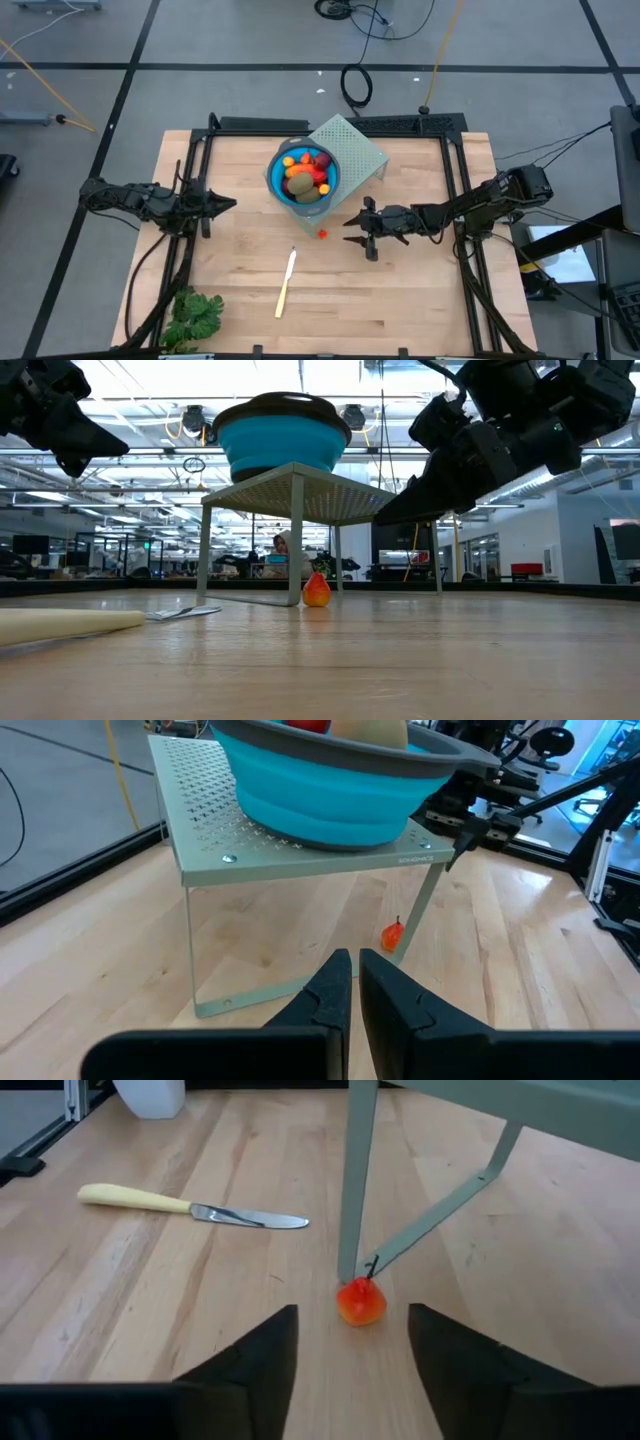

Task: Pick & Place Fruit
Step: Put the peach into the blue strainer bowl

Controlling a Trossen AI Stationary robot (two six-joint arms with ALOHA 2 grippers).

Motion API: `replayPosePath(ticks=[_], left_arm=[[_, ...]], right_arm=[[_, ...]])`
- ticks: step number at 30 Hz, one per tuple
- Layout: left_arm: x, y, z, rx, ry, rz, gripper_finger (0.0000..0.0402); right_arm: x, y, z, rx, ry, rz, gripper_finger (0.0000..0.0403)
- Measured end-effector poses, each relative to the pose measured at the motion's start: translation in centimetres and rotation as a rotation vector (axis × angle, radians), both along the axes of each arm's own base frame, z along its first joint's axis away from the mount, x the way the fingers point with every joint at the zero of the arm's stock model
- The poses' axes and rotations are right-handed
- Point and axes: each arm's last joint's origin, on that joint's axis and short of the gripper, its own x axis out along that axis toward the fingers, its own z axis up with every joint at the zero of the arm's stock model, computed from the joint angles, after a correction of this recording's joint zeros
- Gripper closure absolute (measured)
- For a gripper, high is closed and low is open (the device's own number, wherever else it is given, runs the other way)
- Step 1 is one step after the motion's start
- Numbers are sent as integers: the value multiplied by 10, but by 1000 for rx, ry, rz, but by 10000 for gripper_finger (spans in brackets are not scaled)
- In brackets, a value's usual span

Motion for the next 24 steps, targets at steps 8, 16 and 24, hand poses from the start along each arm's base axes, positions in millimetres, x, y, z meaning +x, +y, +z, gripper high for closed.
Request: replayPosePath(ticks=[8, 16, 24], left_arm=[[0, 0, 0, 0, 0, 0, 378], [0, 0, 0, -1, -1, 1, 378], [0, 0, 0, -5, -5, 2, 378]], right_arm=[[1, 0, -2, 47, 4, -20, 169], [1, 0, -2, 56, 5, -26, 167], [3, 0, -10, 74, 28, -69, 166]])
